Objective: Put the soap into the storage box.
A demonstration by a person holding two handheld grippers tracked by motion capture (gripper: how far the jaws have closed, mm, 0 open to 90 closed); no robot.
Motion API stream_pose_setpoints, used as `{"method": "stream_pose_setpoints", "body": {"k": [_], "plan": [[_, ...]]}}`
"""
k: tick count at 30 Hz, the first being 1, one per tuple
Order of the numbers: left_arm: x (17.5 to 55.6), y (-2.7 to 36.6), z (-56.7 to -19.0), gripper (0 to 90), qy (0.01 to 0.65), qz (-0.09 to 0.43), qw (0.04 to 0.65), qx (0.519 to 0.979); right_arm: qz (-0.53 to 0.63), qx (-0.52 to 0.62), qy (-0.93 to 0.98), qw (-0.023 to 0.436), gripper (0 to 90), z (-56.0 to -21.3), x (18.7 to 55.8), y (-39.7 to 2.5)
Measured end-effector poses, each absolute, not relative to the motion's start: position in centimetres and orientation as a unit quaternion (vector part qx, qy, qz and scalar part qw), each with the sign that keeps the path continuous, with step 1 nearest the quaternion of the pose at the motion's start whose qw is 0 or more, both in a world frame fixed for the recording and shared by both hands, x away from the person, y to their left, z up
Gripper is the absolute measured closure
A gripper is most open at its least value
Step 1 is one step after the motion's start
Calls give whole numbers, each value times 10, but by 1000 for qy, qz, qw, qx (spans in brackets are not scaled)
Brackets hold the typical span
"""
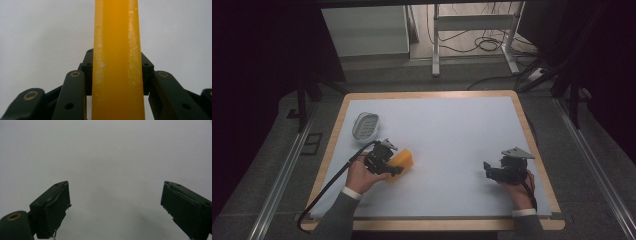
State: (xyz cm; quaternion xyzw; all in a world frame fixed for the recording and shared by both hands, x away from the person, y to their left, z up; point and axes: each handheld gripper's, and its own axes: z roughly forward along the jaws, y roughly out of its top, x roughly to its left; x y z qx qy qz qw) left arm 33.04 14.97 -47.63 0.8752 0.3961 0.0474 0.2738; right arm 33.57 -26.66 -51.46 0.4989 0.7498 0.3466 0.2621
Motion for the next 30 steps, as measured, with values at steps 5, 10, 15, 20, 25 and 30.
{"method": "stream_pose_setpoints", "body": {"k": [5,10,15,20,25,30], "plan": [[332,154,-471,610,400,47,282,871,346,500,750,262,86,-515,336,-267],[334,160,-468,610,406,51,280,868,347,499,749,263,86,-513,335,-266],[334,162,-466,610,404,43,289,867,348,498,749,264,86,-513,335,-267],[335,167,-463,610,410,52,288,864,347,499,749,264,86,-513,335,-267],[338,171,-461,610,413,50,292,861,346,499,749,264,86,-514,335,-267],[340,177,-457,610,420,55,294,857,344,499,750,265,86,-514,335,-266]]}}
